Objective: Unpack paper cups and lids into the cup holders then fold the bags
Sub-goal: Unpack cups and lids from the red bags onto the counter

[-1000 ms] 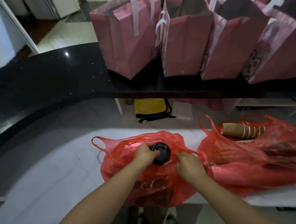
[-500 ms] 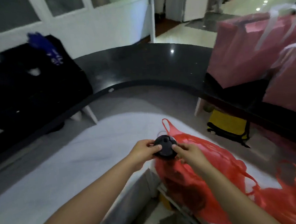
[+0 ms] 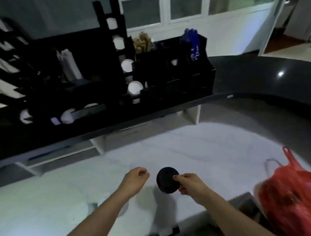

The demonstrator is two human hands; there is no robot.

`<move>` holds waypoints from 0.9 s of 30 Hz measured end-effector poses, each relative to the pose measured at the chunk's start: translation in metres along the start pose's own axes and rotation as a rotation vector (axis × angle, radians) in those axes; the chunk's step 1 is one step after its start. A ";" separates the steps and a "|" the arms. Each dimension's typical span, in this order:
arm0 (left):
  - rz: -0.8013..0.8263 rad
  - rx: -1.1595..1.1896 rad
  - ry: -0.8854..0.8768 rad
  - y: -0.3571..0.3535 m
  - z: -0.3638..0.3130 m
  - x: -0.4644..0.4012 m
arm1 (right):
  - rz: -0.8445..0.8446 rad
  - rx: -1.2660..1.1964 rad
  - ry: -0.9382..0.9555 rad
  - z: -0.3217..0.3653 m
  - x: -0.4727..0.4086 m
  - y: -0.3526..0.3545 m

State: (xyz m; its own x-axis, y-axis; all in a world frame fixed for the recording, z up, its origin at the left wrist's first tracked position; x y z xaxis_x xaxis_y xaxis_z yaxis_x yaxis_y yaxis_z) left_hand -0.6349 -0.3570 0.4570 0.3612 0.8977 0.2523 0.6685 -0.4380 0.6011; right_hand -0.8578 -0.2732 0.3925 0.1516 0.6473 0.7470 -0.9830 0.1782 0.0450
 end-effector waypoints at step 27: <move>0.207 -0.367 -0.649 -0.095 -0.098 -0.020 | -0.481 0.510 0.152 0.001 0.047 0.077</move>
State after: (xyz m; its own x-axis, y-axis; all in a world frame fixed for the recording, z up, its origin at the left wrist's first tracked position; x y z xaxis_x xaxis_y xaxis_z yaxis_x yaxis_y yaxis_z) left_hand -0.7691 -0.3287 0.4696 0.8395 0.5418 -0.0399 0.3286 -0.4479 0.8315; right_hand -0.9265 -0.2297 0.4318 0.5565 0.6868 0.4676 -0.7242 0.1250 0.6781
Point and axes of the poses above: each hand's wrist, its own x-axis away from the middle knuckle, its own y-axis out of the back of the hand, z = x × y, the point moved 9 cm from there along -x, towards the middle knuckle, and after that the axes turned 11 degrees about -y, right-handed, at the moved point
